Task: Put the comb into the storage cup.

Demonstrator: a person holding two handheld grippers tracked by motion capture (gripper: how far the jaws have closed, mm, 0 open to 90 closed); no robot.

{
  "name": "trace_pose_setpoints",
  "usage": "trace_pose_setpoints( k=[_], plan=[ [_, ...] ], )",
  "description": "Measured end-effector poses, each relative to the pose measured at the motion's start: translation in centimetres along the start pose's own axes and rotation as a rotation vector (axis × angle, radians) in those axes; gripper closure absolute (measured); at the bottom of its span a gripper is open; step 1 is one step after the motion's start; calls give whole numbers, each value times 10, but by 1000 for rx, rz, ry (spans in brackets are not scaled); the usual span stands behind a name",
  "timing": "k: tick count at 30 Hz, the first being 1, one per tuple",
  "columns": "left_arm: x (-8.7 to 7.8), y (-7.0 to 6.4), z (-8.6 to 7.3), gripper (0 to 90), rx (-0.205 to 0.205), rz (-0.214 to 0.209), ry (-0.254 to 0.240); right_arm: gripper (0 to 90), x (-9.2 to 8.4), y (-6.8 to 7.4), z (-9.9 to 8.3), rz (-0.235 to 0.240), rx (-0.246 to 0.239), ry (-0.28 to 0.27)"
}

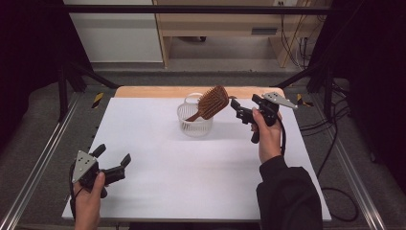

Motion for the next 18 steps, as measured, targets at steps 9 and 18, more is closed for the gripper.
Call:
trace_pose_setpoints(
  k=[9,18],
  plan=[
    [-6,6,5,16,4,15,-21,46,-12,-3,8,-15,-60,-41],
    [-16,13,6,15,6,36,-30,38,-24,-6,12,-20,-118,-63]
  ],
)
Point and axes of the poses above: each handheld gripper's, and its own axes: x roughly forward along the jaws, z roughly out of its top, y roughly to its left, the point moved 10 cm from there along x, roughly forward along the jaws, and after that the axes turned 6 degrees about -z, right-handed, at the moved point
